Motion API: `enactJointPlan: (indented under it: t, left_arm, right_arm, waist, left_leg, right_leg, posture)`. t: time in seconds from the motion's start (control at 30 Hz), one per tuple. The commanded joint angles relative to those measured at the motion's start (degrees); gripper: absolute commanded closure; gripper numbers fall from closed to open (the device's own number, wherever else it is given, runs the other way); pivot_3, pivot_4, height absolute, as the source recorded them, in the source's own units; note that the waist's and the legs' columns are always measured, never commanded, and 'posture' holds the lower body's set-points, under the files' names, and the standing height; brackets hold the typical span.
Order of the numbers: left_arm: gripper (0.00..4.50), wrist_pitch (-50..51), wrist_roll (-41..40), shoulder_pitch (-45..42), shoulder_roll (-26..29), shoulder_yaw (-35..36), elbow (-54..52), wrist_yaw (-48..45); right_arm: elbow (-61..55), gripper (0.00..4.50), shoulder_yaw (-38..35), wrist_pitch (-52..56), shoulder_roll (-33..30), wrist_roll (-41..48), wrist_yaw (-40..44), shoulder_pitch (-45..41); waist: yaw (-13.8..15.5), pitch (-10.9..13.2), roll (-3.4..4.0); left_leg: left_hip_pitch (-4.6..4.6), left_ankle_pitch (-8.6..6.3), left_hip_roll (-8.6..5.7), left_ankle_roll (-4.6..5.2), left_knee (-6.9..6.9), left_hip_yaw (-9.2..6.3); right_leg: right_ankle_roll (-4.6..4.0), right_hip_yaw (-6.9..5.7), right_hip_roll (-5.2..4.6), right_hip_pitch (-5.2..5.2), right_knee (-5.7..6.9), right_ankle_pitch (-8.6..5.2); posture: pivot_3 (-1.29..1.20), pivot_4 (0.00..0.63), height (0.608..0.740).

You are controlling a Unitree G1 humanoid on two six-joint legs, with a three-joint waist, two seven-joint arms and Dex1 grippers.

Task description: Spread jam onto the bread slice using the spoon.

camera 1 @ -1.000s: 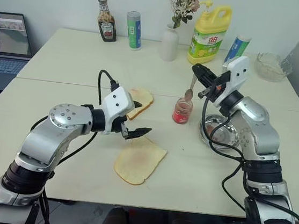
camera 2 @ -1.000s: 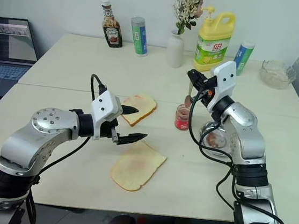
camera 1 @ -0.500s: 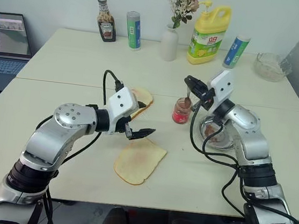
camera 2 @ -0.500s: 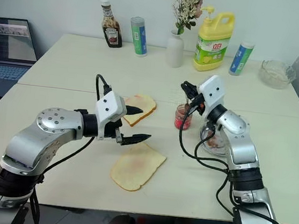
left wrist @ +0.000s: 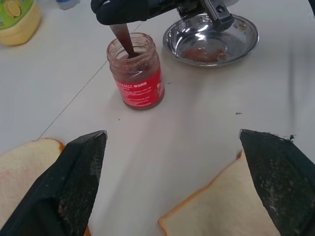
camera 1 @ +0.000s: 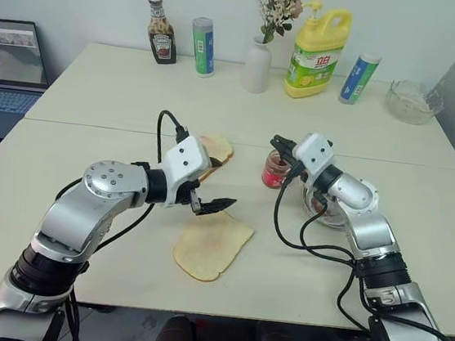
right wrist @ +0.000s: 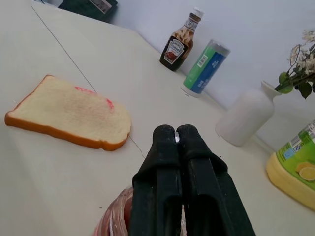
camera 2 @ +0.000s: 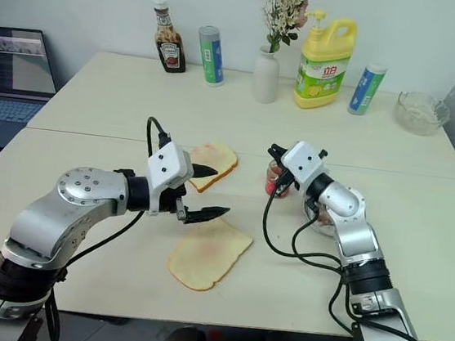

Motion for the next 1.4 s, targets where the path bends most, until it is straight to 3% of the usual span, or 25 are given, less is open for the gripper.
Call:
enactJointPlan:
  t: [0.03,0.43,1.4]
  left_arm:
    - [0.0,-1.1,0.2,-0.1,0.3,0.8,-2.0,0.6]
    - [0.0,-1.5,0.4,0.1,0.2,0.5,-1.7,1.0]
    - [0.0,-2.2,0.6,-0.2,-0.2,0.2,-0.7,1.2]
  right_arm:
    - [-2.1,4.48,-2.3,4.3,1.1,2.8,0.0,-0.6]
    - [-6.7,4.48,-9.8,23.9,5.8,11.5,-4.5,-1.6]
    - [-7.9,4.48,-23.8,38.7,13.0,26.7,-17.7,-6.0]
  waist:
    - [0.0,0.0,0.0]
    - [0.0,0.0,0.0]
    - [-0.1,0.0,0.01]
  left_leg:
    - [0.0,0.0,0.0,0.0,0.01,-0.01]
    - [0.11,0.0,-0.01,0.0,0.02,0.0]
    - [0.09,0.0,-0.01,0.0,0.0,0.02]
  right_leg:
    - [0.0,0.0,0.0,0.0,0.01,0.0]
    - [-0.01,0.01,0.01,0.01,0.23,-0.01]
    - [0.0,0.02,0.01,-0.01,0.23,-0.01]
  posture:
    - [0.0,0.15,0.74]
    - [0.0,0.15,0.74]
    - [0.0,0.15,0.74]
